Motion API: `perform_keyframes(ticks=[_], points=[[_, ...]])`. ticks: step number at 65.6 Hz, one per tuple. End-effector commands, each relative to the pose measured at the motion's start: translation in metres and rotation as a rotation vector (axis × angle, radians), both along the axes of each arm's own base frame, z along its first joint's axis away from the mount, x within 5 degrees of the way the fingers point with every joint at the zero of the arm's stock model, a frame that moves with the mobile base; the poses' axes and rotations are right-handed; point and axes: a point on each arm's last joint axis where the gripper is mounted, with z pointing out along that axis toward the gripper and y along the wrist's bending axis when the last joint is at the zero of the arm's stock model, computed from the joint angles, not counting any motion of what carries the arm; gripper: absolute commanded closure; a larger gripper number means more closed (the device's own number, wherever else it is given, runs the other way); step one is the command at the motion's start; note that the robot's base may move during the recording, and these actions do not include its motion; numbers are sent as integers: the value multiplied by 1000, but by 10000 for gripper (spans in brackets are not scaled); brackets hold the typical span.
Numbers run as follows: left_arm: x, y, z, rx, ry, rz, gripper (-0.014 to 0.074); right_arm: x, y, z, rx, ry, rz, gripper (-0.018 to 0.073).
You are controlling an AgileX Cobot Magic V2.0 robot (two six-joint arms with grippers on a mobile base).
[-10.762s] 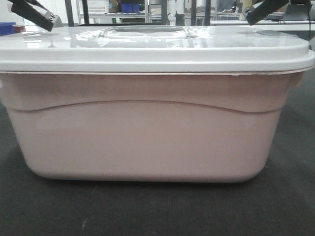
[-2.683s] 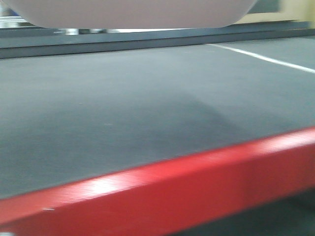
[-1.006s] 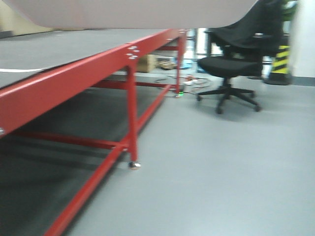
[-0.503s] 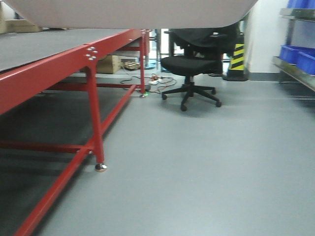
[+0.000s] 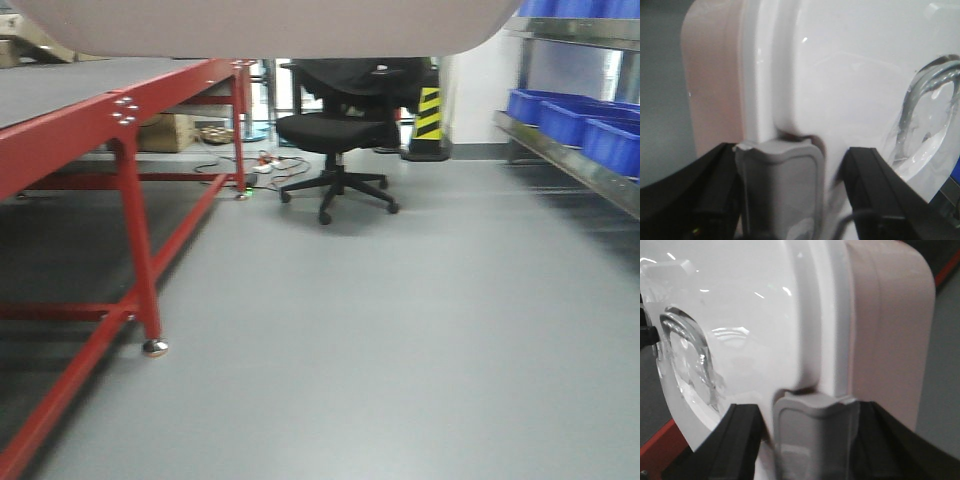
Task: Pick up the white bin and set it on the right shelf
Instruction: 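Carry the bin with both grippers while the base turns away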
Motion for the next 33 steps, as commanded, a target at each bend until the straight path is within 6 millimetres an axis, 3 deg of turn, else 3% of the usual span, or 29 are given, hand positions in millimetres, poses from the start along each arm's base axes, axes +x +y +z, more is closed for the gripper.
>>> perform_keyframes(ticks=[1,33], points=[[-13,-10,23,-135,-70,-76,314,-16,10,27,159,-59,105,130],[-13,-10,23,-135,-70,-76,314,-16,10,27,158,-59,106,130]])
